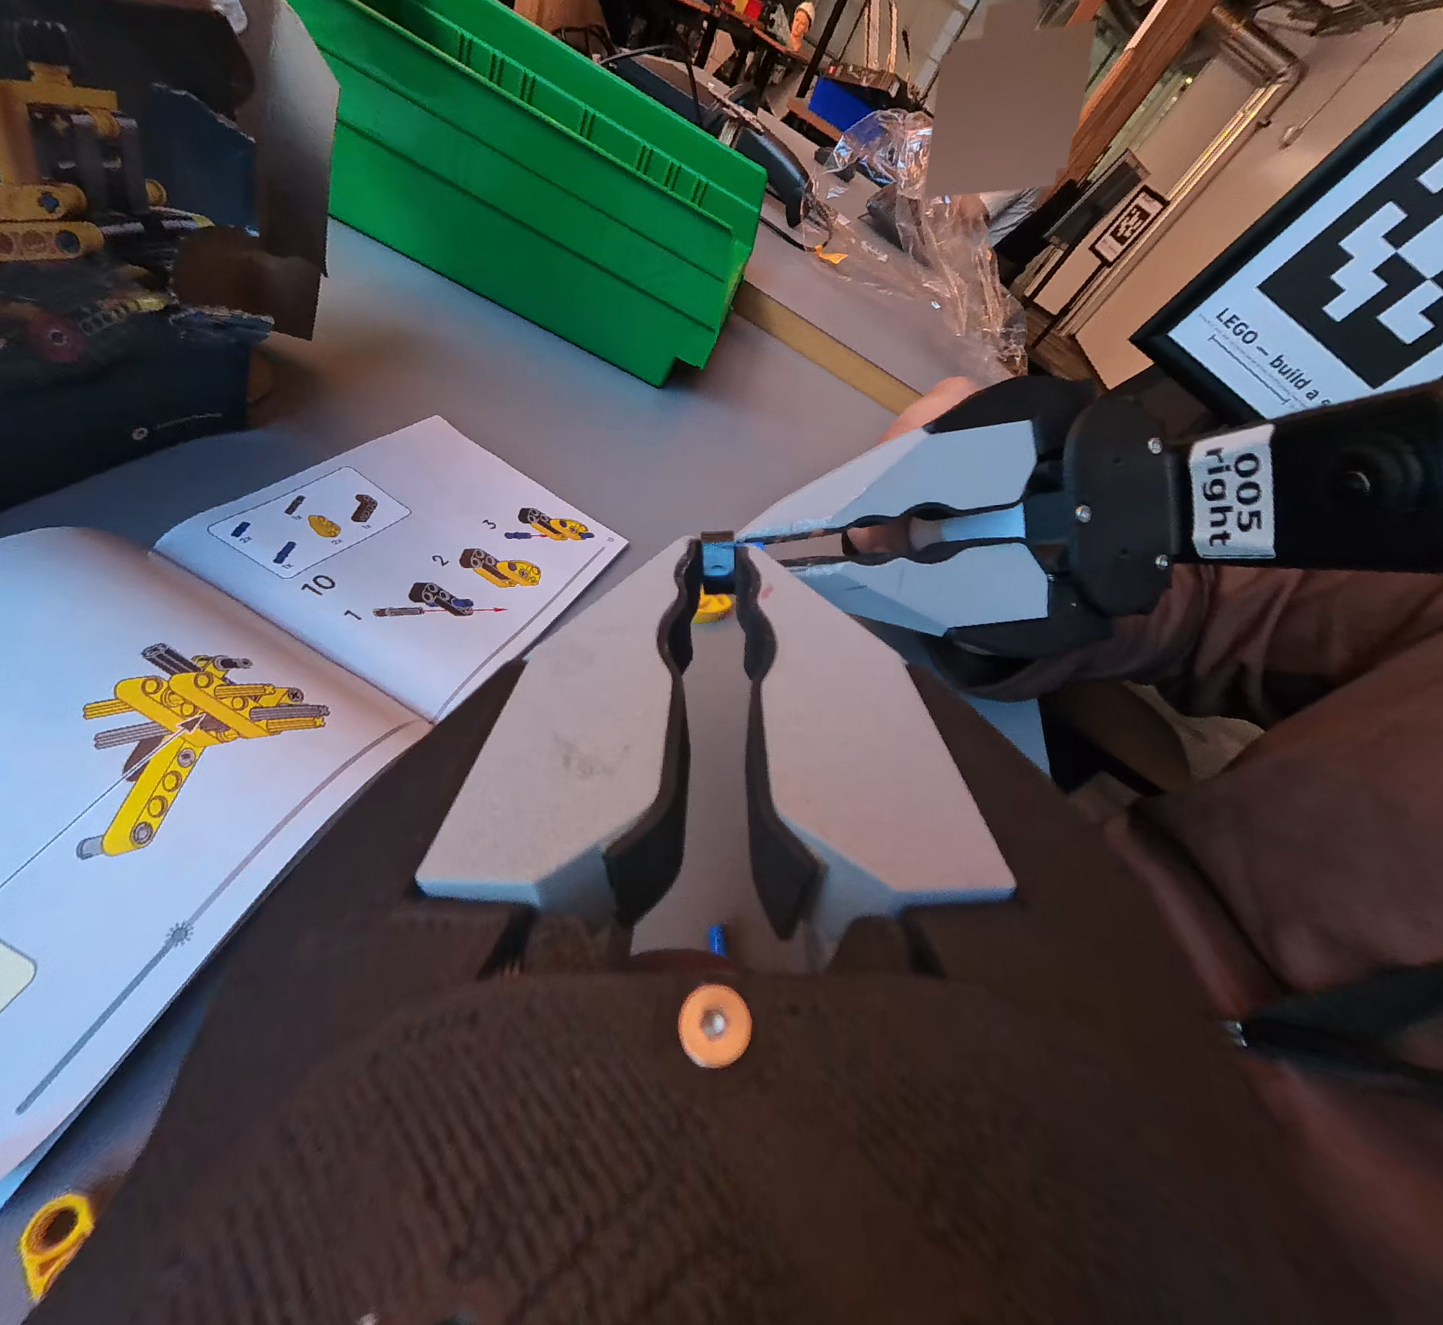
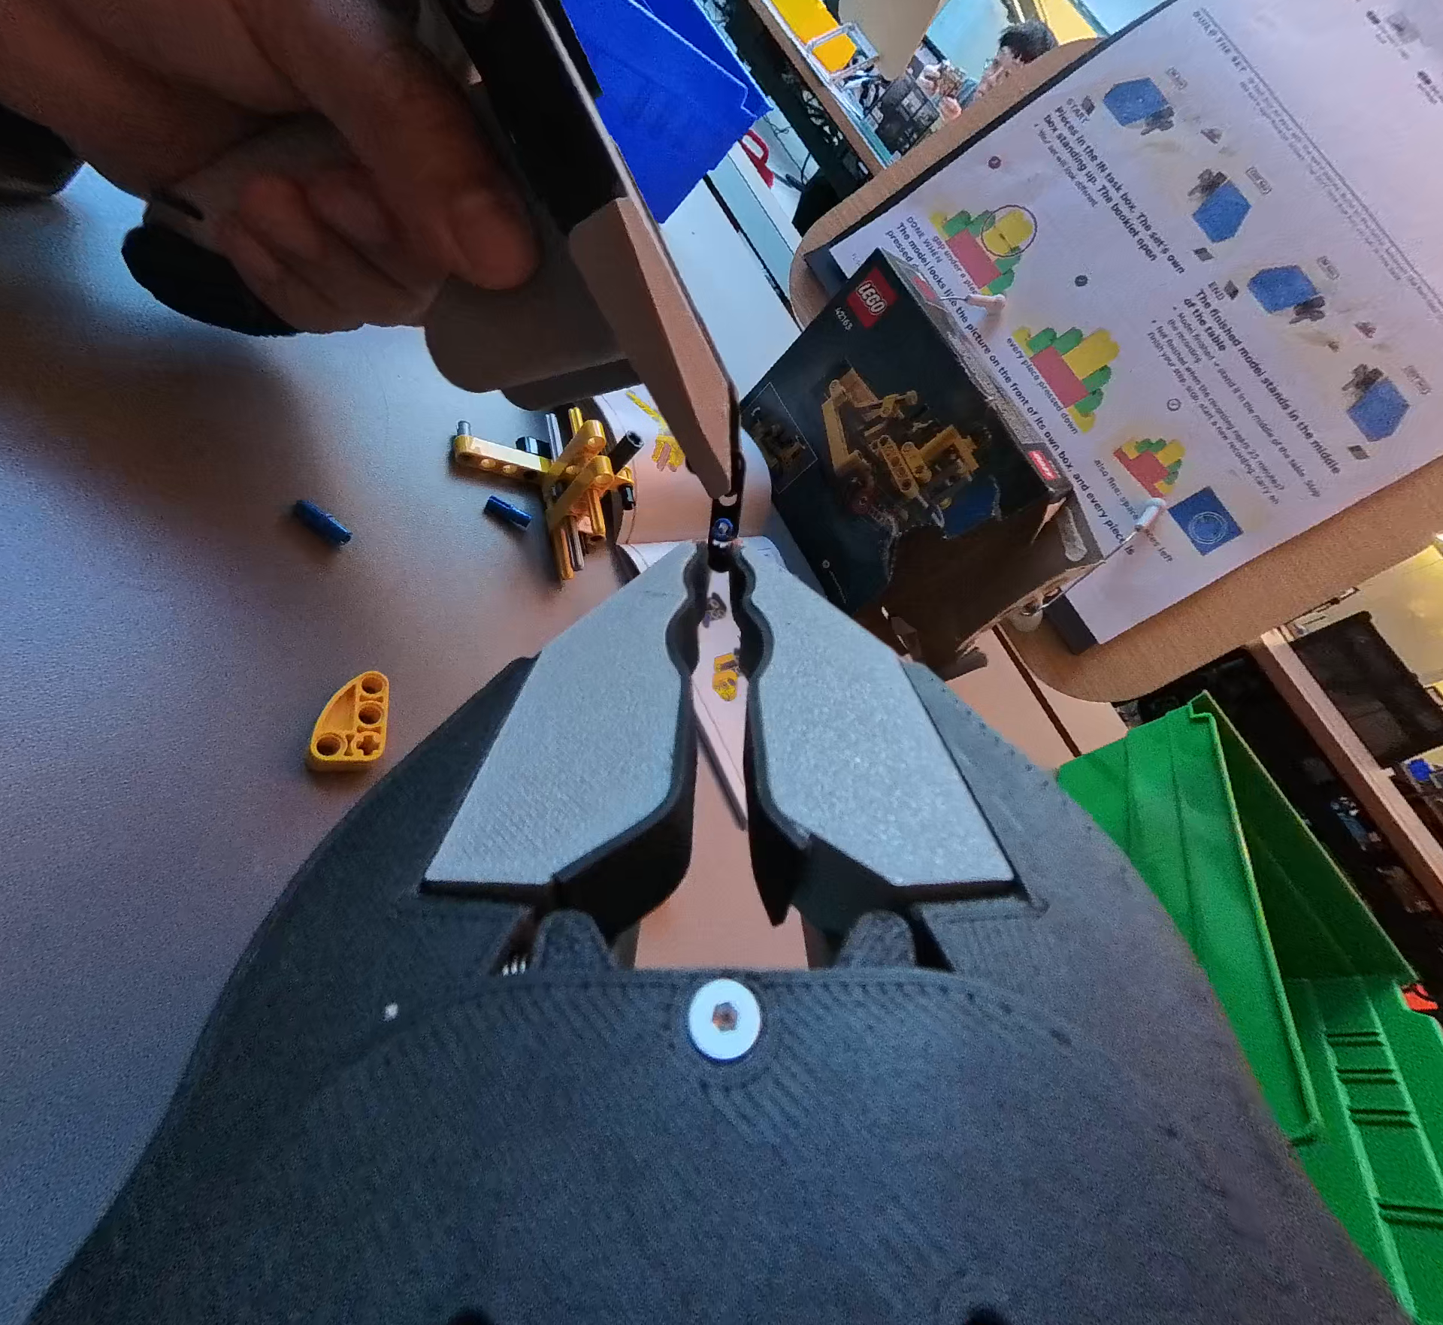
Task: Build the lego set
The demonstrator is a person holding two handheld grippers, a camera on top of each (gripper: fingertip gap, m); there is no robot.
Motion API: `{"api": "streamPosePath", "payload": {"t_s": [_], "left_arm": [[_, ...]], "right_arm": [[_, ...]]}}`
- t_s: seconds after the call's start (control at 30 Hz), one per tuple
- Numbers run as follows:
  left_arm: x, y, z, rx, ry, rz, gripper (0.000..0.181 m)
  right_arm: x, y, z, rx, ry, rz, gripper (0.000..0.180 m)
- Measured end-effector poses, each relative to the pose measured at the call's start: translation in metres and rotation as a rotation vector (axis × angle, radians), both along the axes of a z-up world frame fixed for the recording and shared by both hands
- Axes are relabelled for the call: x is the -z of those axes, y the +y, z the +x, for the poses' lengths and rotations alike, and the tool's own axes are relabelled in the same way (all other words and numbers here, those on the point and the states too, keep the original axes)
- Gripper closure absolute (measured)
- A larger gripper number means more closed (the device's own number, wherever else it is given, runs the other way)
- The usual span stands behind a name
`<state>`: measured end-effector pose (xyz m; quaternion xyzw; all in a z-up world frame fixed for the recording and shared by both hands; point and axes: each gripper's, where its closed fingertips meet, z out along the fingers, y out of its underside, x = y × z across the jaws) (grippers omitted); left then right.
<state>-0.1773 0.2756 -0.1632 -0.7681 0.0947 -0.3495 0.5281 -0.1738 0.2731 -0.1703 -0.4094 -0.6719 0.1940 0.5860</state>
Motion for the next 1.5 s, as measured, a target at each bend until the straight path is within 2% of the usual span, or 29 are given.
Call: {"api": "streamPosePath", "payload": {"t_s": [0.1,0.3,0.37,0.47,0.6,0.73,0.9,1.07,1.2,1.27,1.33,1.4,1.5], "left_arm": [[-0.009,-0.002,0.002,0.021,0.028,0.069,0.175],[0.004,-0.012,0.007,0.093,0.340,0.153,0.150],[0.011,-0.017,0.014,0.149,0.377,0.148,0.152],[0.012,-0.026,0.016,0.206,0.400,0.181,0.167],[0.014,-0.034,0.020,0.255,0.393,0.191,0.167],[0.022,-0.029,0.020,0.229,0.393,0.138,0.167],[0.022,-0.031,0.021,0.221,0.259,0.070,0.169],[0.035,-0.029,0.035,0.222,0.451,0.124,0.168],[0.036,-0.027,0.038,0.221,0.445,0.117,0.167],[0.018,-0.030,0.039,0.224,0.351,0.203,0.167],[-0.004,-0.031,0.040,0.203,0.220,0.286,0.168],[-0.004,-0.027,0.042,0.200,0.159,0.237,0.168],[0.007,-0.021,0.045,0.199,0.159,0.152,0.167]], "right_arm": [[-0.006,-0.003,0.002,-0.010,0.025,0.007,0.178],[0.007,-0.009,0.002,-0.073,-0.034,-0.094,0.178],[0.009,-0.018,0.002,-0.147,-0.047,-0.147,0.178],[0.010,-0.029,0.006,-0.242,-0.061,-0.207,0.178],[0.003,-0.037,0.012,-0.315,-0.046,-0.283,0.178],[0.002,-0.034,0.013,-0.308,-0.038,-0.277,0.178],[0.001,-0.036,0.014,-0.312,-0.032,-0.236,0.178],[-0.003,-0.041,0.018,-0.377,-0.040,-0.391,0.179],[-0.004,-0.040,0.018,-0.366,-0.026,-0.363,0.179],[-0.012,-0.034,0.019,-0.376,0.007,-0.476,0.179],[-0.021,-0.028,0.022,-0.426,0.037,-0.683,0.179],[-0.024,-0.022,0.023,-0.461,0.045,-0.886,0.179],[-0.019,-0.018,0.020,-0.484,0.028,-1.070,0.180]]}}
